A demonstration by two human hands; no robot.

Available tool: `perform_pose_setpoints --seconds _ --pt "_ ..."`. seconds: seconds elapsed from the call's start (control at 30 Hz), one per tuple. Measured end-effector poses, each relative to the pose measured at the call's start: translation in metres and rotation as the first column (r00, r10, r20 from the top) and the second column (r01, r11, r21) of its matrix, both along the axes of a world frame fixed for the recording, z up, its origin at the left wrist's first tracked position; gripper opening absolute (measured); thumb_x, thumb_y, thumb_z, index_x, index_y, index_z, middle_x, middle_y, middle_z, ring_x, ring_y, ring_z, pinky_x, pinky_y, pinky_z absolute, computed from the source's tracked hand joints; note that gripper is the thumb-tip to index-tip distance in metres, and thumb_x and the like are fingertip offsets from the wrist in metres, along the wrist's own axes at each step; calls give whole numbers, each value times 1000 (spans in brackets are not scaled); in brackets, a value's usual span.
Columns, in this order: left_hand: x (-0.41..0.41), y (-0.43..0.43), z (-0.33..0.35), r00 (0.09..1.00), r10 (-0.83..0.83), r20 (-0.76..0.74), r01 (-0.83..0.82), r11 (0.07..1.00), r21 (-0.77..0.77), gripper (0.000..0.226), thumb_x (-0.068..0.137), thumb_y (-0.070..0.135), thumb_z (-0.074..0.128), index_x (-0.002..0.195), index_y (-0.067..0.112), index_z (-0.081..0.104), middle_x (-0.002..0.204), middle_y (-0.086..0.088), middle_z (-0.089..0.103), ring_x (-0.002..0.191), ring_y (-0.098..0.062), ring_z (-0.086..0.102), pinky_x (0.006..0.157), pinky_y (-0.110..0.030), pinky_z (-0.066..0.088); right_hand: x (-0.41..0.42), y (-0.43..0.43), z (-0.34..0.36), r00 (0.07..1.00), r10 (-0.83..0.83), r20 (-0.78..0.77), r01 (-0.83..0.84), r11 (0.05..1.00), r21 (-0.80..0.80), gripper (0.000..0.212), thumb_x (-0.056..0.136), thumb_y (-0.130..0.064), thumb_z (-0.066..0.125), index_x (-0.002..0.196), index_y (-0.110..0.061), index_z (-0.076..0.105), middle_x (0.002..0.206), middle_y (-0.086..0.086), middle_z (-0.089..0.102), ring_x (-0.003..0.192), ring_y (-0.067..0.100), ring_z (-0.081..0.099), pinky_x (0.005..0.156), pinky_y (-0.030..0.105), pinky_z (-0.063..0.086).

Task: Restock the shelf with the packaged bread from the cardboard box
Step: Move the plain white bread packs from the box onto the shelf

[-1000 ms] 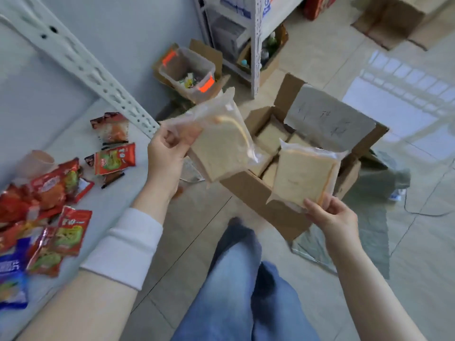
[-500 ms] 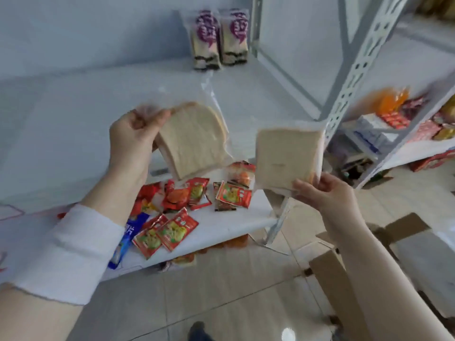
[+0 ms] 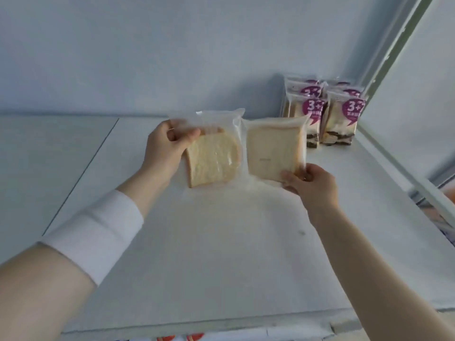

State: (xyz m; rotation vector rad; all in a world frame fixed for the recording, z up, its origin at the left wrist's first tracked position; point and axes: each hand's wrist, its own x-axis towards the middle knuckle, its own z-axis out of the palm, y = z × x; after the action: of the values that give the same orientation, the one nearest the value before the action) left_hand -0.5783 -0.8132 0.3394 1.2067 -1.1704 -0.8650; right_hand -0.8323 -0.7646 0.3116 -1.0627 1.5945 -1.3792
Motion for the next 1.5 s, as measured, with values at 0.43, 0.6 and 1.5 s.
perform_pose_setpoints --seconds 0.43,0.6,1.5 --pt "-13 -223 -29 974 166 152 -149 982 -115 28 83 20 66 107 12 54 93 3 59 86 -11 56 73 -10 42 24 -237 -22 967 -90 -237 76 995 -68 41 81 -24 69 115 -6 57 98 2 59 86 16 52 73 22 38" --pt "-26 -247 -32 983 185 16 -180 970 -163 35 81 8 68 109 11 46 85 12 55 76 3 55 75 -10 43 24 -255 -30 947 -172 -270 148 983 -107 48 82 -19 68 126 -9 50 120 7 59 111 22 55 88 20 36" --pt "-18 -191 -36 825 405 394 -361 914 -183 58 78 19 71 126 -1 45 125 -18 48 115 -32 46 104 -37 31 48 -223 -9 861 -135 -490 153 988 -2 76 89 -23 59 147 -10 12 151 14 23 138 29 27 109 32 24"
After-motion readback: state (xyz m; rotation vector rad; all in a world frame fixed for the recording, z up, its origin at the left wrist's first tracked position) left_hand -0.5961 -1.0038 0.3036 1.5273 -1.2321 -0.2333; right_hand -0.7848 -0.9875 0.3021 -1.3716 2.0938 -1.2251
